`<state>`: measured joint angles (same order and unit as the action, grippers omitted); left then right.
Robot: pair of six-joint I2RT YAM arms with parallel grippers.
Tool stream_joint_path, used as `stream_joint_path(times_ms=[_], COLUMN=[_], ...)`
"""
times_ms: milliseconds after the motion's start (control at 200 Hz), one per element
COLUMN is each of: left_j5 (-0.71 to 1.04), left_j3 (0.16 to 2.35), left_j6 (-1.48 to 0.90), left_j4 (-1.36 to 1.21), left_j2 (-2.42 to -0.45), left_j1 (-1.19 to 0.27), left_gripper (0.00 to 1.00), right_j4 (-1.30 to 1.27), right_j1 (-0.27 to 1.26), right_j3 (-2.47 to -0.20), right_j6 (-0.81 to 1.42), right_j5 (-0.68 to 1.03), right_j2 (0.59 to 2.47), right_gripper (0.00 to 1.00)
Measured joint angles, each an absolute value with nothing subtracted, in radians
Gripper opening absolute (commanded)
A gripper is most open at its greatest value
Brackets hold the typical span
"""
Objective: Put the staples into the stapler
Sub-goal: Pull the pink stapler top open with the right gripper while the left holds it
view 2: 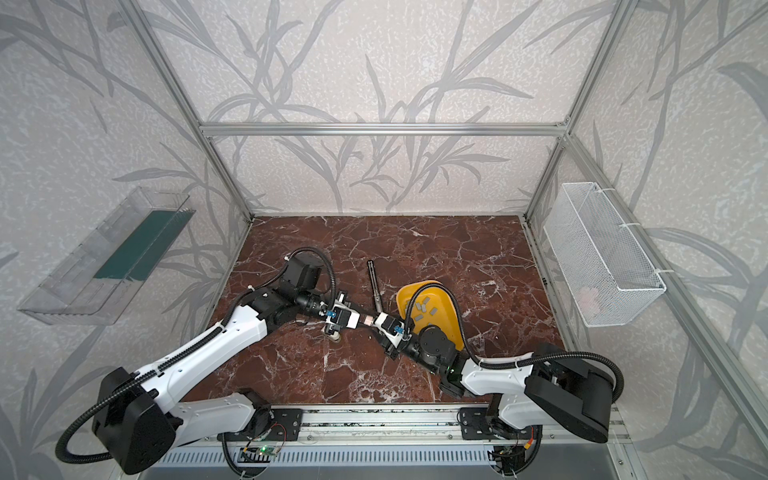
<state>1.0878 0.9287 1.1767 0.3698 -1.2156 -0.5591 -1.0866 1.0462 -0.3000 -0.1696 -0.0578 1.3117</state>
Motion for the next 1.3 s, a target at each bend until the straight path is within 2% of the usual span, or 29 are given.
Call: stream_joint_path(times_ms=[630,765,985,1000,1095,1185,1300], left_j5=[1.105,1.105,1.109,1.108,1.091,1.069,1.017], left_j3=[0.929,0.929,0.932,0.932,0.929,0.908,0.874], left_j6=[1.177,1.176,1.145,1.14,1.1,1.056,1.007], left_j4=[0.375,0.378,0.398,0.397,0.371,0.318,0.204], left_j2=[-1.236,-1.238,-1.241,-1.241,-1.237,-1.222,-1.184], left_j1=[-0.576,-0.579,-0.579,-0.579,-0.579,-0.577,-0.559], left_gripper=[0.0,0.0,0.0,0.03,0.25,0.4,0.49], right_j4=[-1.072,-1.073,-1.067,-1.067,-1.064,-1.026,-0.92], right_j1=[1.047,1.046,1.051,1.051,1.051,1.052,1.052], right_j3=[-0.3,-0.3,-0.3,-0.3,-0.3,-0.309,-0.355], right_j6=[-0.169,-0.168,-0.2,-0.199,-0.184,-0.143,-0.04], right_j5=[-0.029,-0.025,-0.01,-0.011,-0.019,-0.031,-0.083], right_j2=[1.311,1.312,1.312,1.312,1.311,1.292,1.25], right_gripper=[0.43,0.34,0.03,0.0,0.0,0.0,0.0])
